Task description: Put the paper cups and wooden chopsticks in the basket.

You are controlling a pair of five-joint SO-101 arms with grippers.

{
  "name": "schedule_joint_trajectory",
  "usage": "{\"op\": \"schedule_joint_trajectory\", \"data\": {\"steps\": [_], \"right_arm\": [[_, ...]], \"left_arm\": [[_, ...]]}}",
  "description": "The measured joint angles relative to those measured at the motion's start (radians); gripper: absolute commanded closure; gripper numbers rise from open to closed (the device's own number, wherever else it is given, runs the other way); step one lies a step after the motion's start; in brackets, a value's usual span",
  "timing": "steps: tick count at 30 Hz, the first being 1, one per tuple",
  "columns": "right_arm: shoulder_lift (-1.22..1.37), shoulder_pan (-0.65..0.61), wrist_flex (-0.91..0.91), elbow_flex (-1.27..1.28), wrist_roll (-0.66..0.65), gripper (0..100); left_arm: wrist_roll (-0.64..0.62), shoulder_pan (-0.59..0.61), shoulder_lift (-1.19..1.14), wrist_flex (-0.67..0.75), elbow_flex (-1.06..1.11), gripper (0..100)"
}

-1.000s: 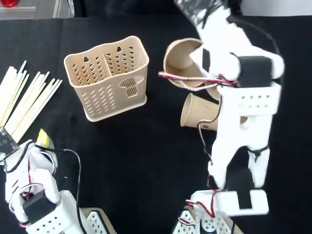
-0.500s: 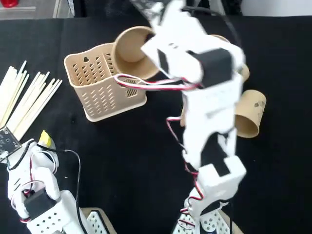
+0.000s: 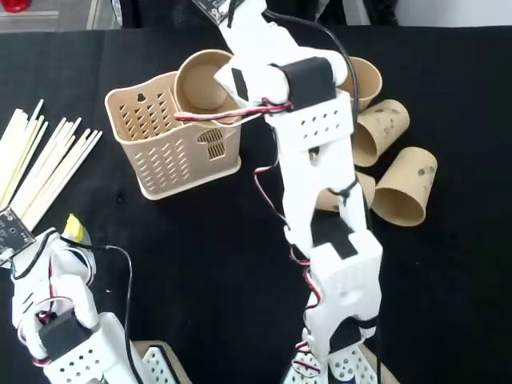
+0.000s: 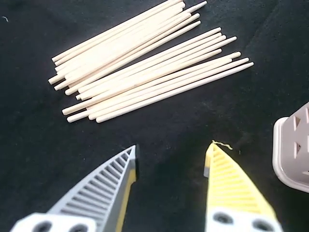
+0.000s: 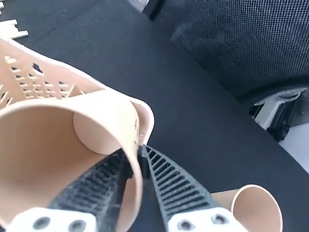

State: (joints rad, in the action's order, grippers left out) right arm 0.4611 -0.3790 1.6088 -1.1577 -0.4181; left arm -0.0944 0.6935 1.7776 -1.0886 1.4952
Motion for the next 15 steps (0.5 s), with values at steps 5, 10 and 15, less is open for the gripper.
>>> {"op": "schedule_joint_trajectory", "data": {"steps": [5,10,15], "right_arm": [[0.041,0.0,-0.002,0.0,0.0,95.8],[0.048,-0.003,-0.002,0.0,0.002,69.4],[0.048,-0.003,-0.002,-0.028,0.0,70.7]], "left_arm": [[0.0,0.0,0.0,0.0,0.0,77],[0.0,-0.034,0.0,0.0,0.009,77],[0.0,-0.043,0.0,0.0,0.014,77]]}}
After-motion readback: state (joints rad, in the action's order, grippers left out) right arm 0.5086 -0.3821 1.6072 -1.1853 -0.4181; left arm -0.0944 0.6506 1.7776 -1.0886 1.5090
